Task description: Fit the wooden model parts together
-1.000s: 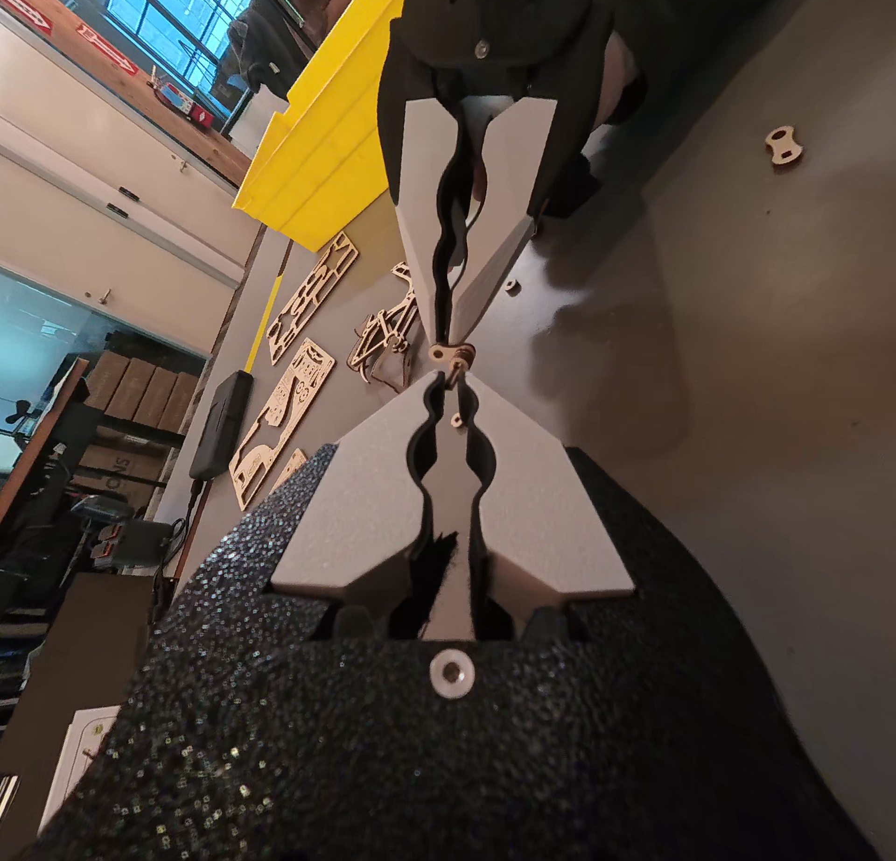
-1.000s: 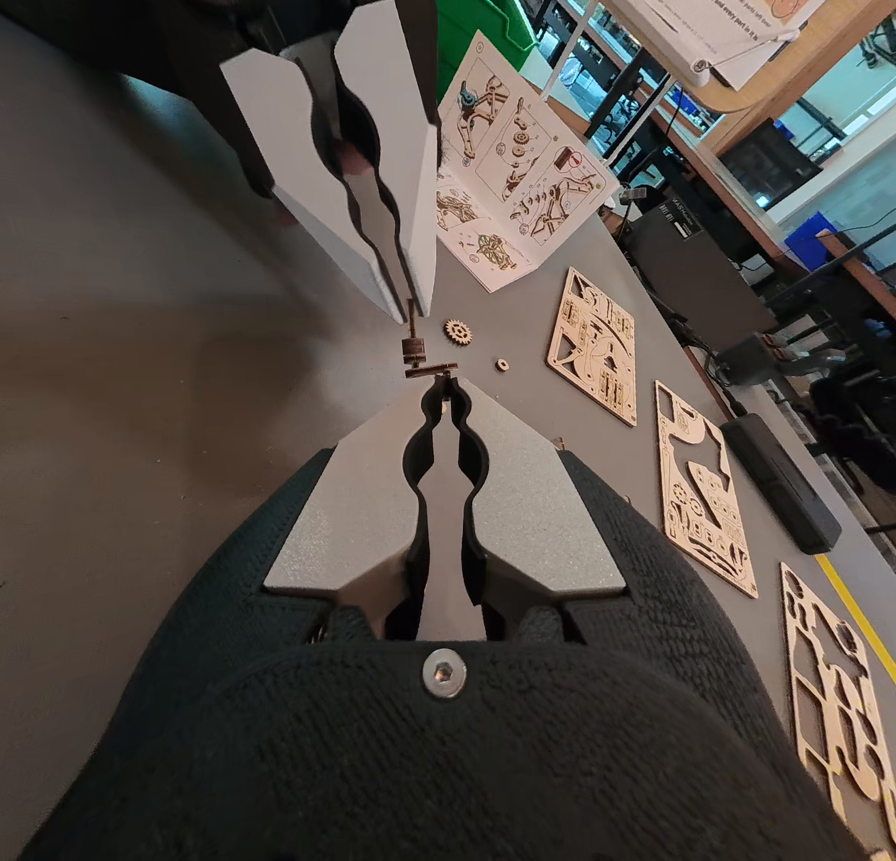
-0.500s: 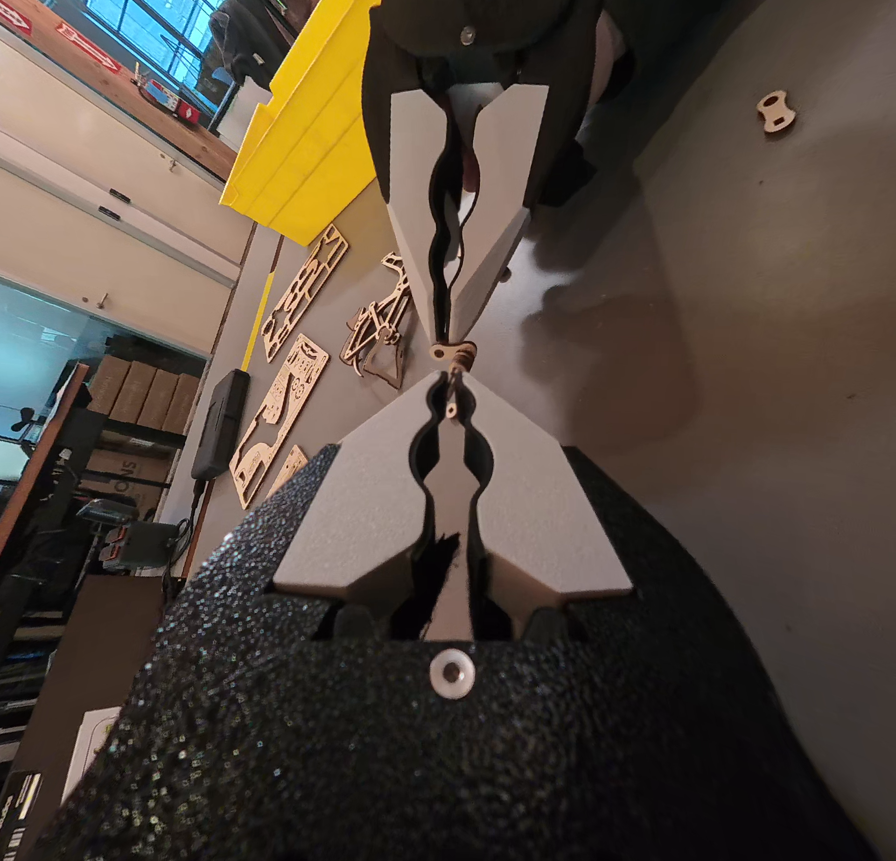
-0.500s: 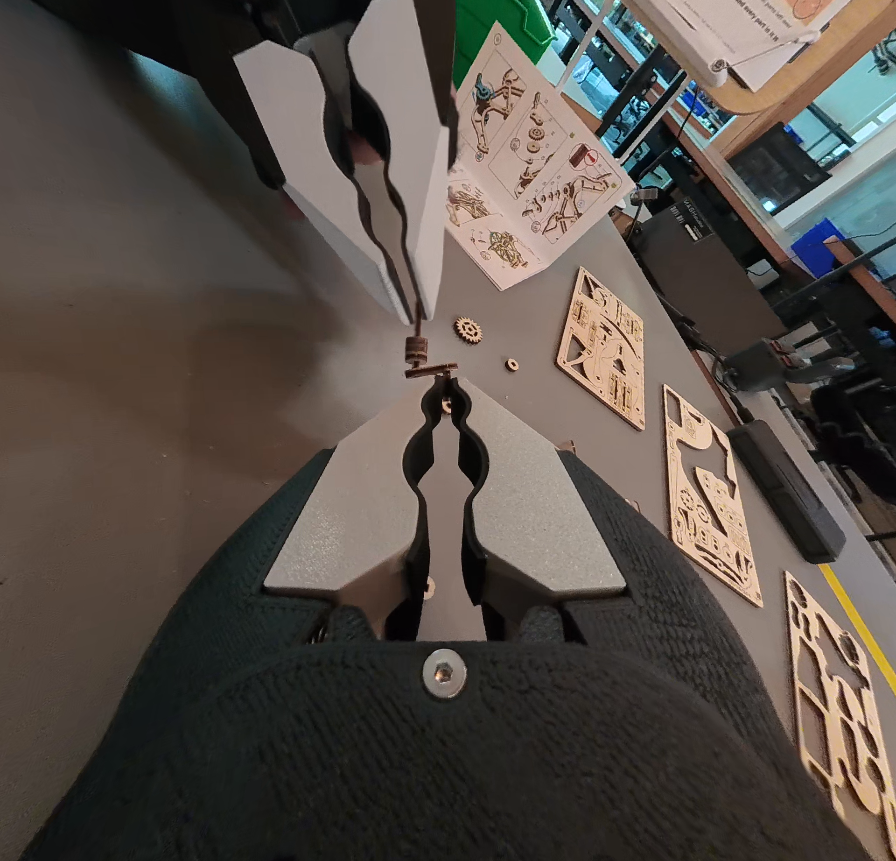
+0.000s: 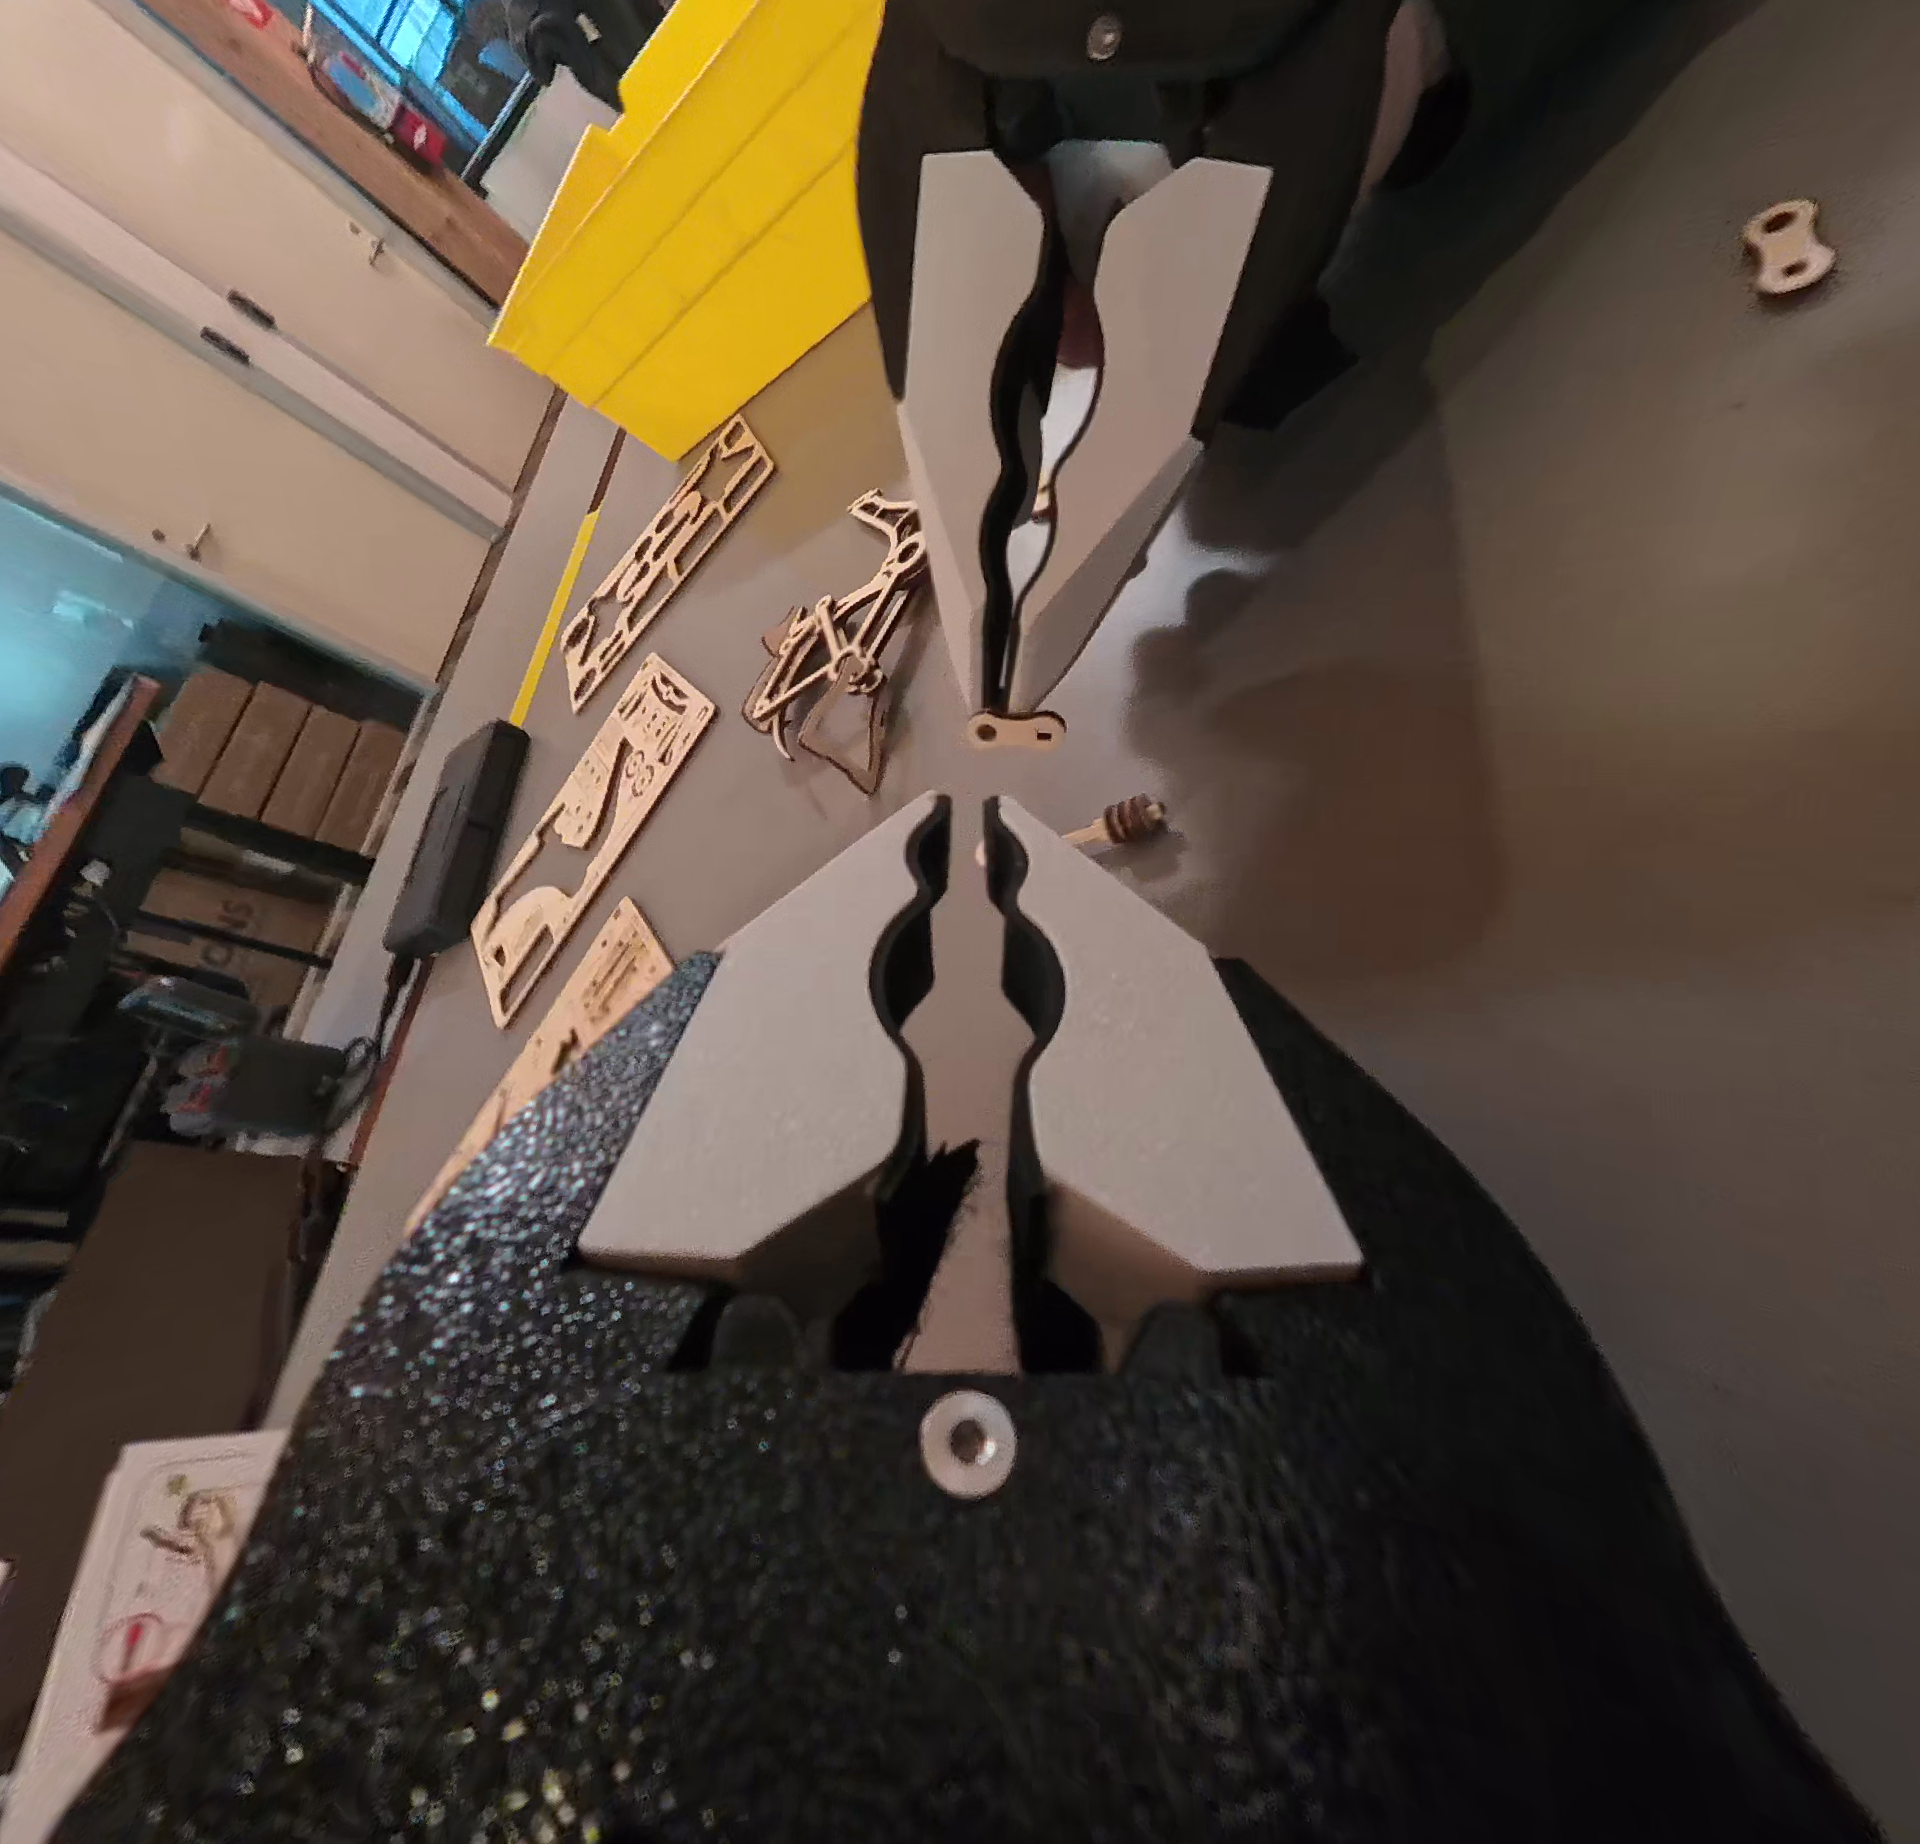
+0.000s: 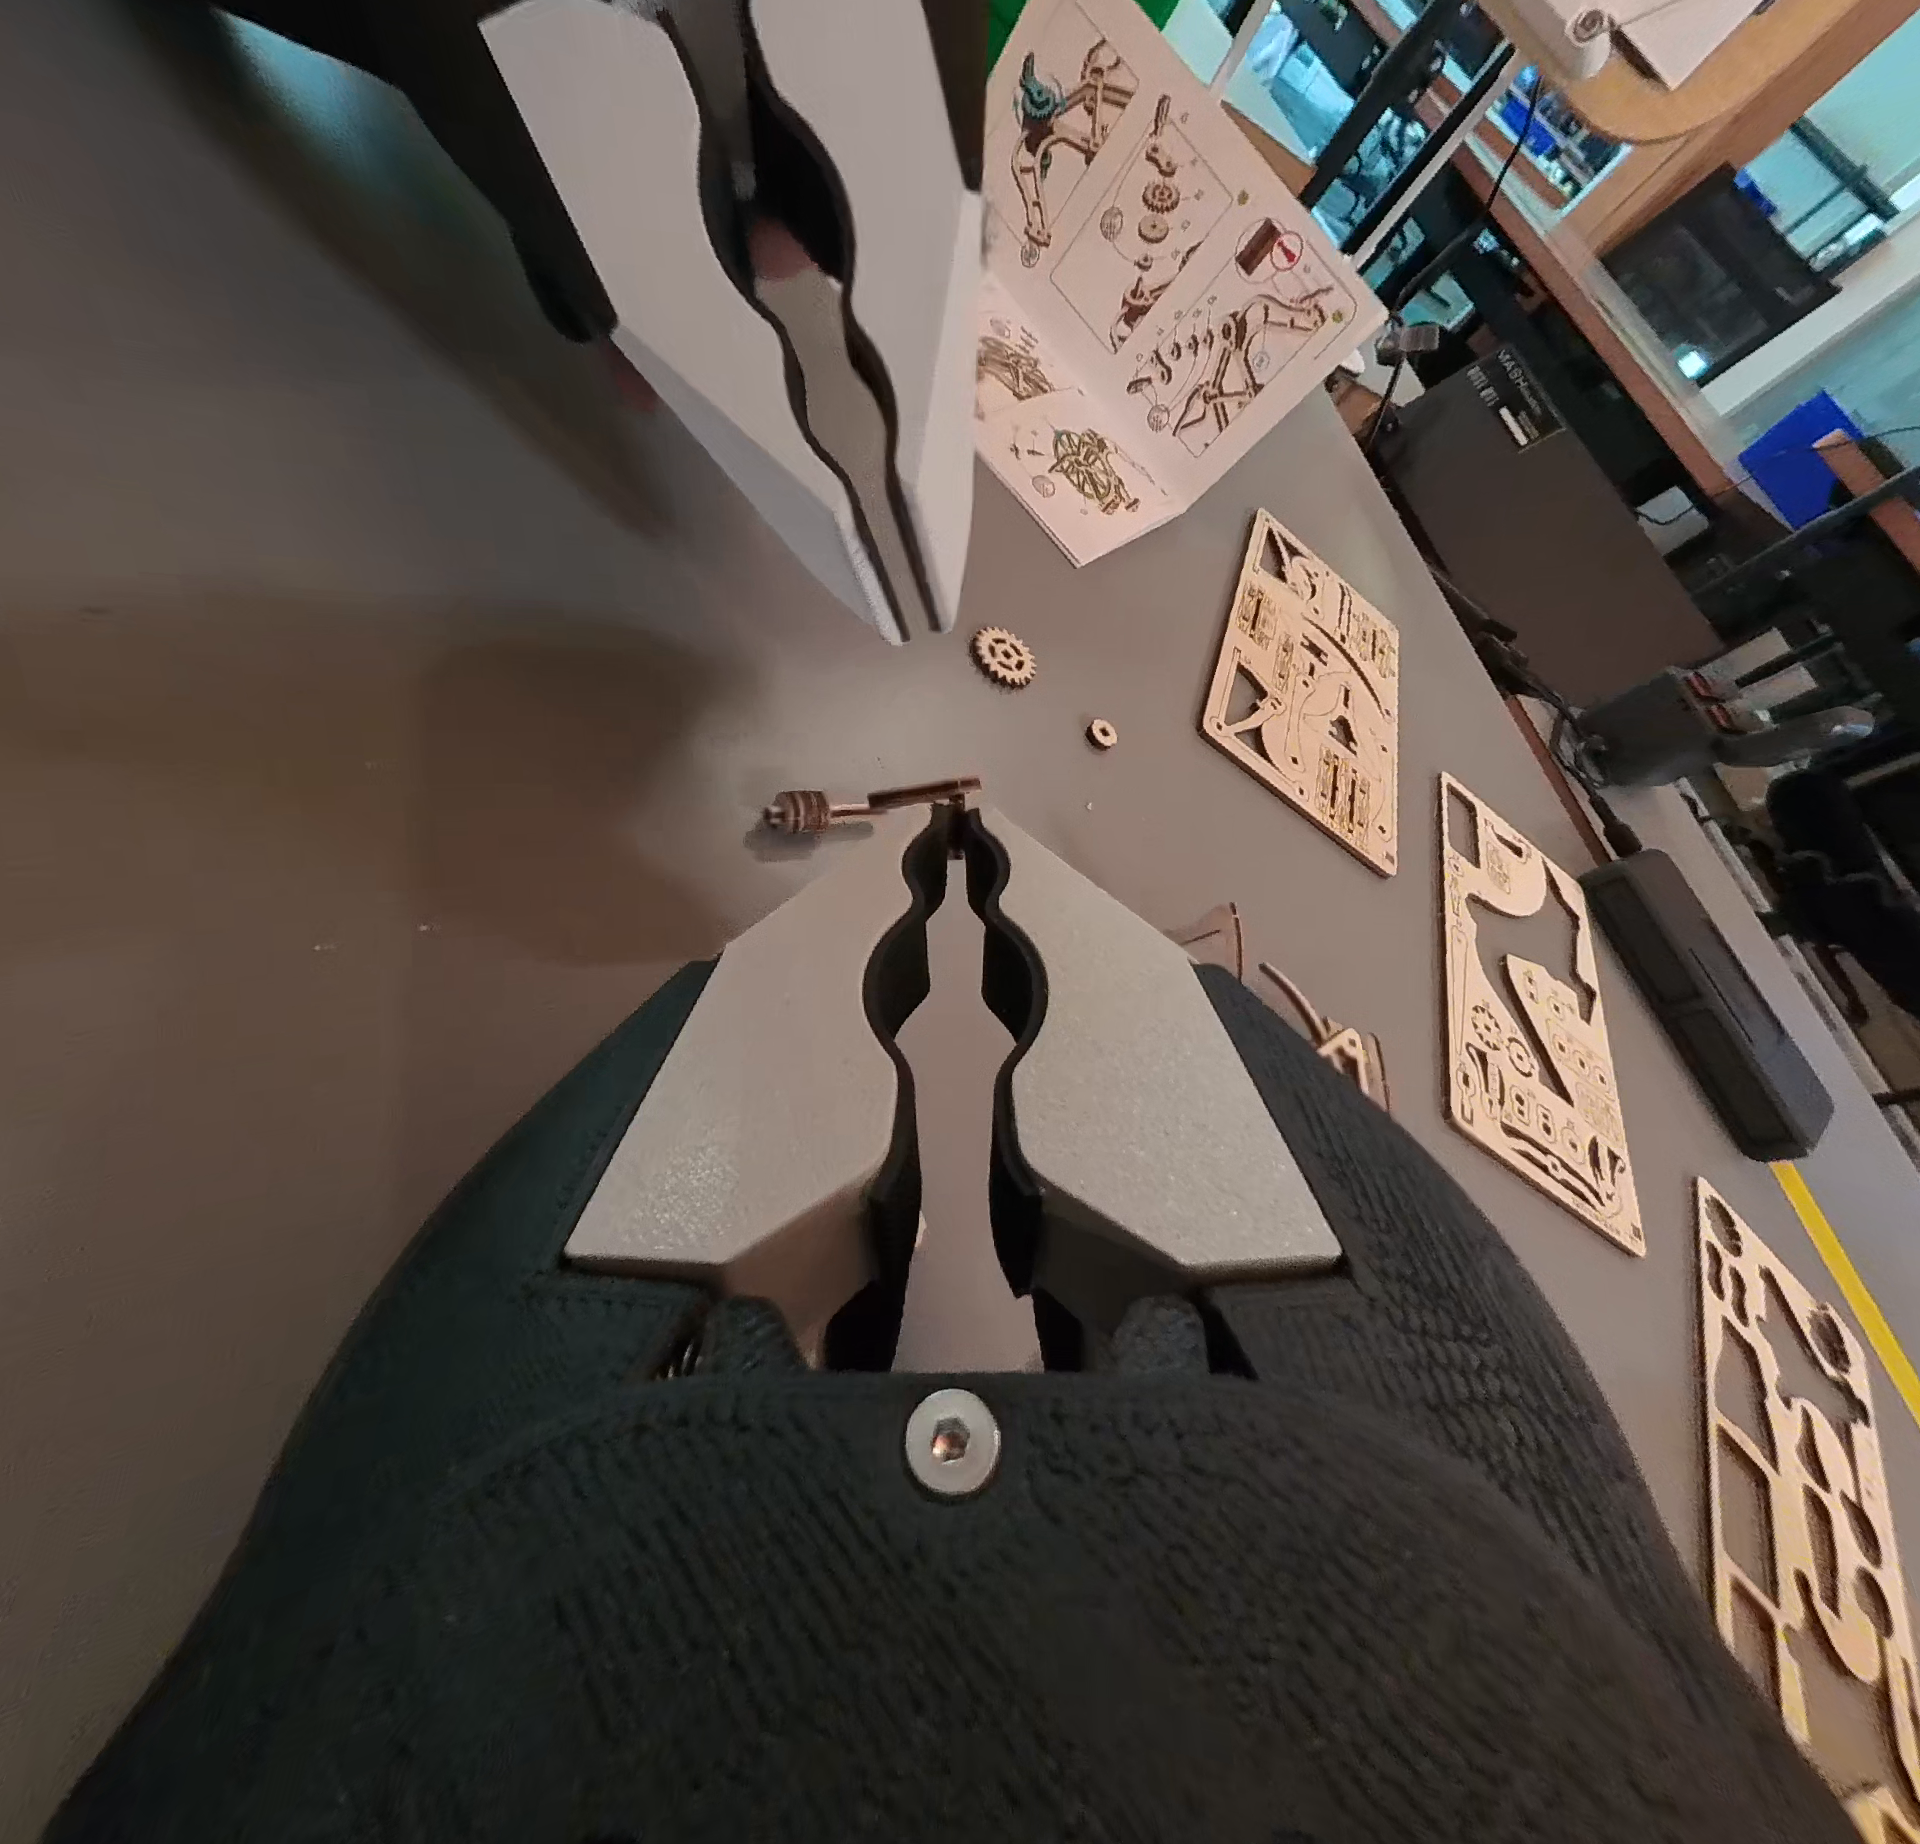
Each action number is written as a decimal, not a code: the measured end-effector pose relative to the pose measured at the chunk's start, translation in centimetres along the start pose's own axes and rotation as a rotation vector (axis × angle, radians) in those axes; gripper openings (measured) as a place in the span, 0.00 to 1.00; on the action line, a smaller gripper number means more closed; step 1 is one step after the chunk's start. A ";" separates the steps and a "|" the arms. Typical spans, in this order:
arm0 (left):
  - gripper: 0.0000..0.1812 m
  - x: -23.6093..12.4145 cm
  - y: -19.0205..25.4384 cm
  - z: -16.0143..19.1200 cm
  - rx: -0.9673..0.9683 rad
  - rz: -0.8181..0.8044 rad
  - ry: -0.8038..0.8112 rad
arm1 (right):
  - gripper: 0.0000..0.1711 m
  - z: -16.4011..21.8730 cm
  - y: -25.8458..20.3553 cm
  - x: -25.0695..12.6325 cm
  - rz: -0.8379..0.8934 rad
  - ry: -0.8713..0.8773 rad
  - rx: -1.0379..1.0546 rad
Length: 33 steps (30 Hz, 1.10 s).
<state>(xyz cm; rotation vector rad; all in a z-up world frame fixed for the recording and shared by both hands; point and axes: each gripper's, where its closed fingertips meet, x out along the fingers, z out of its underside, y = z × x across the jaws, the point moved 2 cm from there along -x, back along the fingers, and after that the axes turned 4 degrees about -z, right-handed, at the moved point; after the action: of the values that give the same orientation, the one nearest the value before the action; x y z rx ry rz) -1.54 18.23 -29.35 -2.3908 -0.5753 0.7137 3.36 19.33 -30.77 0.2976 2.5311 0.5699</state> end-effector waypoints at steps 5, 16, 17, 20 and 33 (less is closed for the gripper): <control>0.09 0.5 -0.1 0.5 -0.148 0.014 -0.016 | 0.00 1.0 0.0 0.2 -0.016 -0.080 0.011; 0.21 0.7 -0.8 0.2 -0.327 0.006 0.001 | 0.15 2.0 0.3 0.1 -0.075 -0.133 0.185; 0.24 0.7 -1.3 0.2 -0.341 -0.022 0.001 | 0.18 1.8 0.7 -0.1 -0.059 -0.122 0.189; 0.36 0.5 -3.2 0.2 -0.385 -0.124 -0.026 | 0.29 0.6 1.8 -0.8 -0.003 -0.067 0.204; 0.67 0.8 -5.5 1.4 -0.569 -0.282 -0.318 | 0.60 -4.8 4.8 -5.0 0.249 0.018 0.191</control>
<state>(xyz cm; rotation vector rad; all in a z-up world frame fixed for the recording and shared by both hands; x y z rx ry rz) -3.08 23.31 -27.18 -2.6240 -1.3756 0.8993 5.47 20.38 -22.68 0.6878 2.5872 0.4237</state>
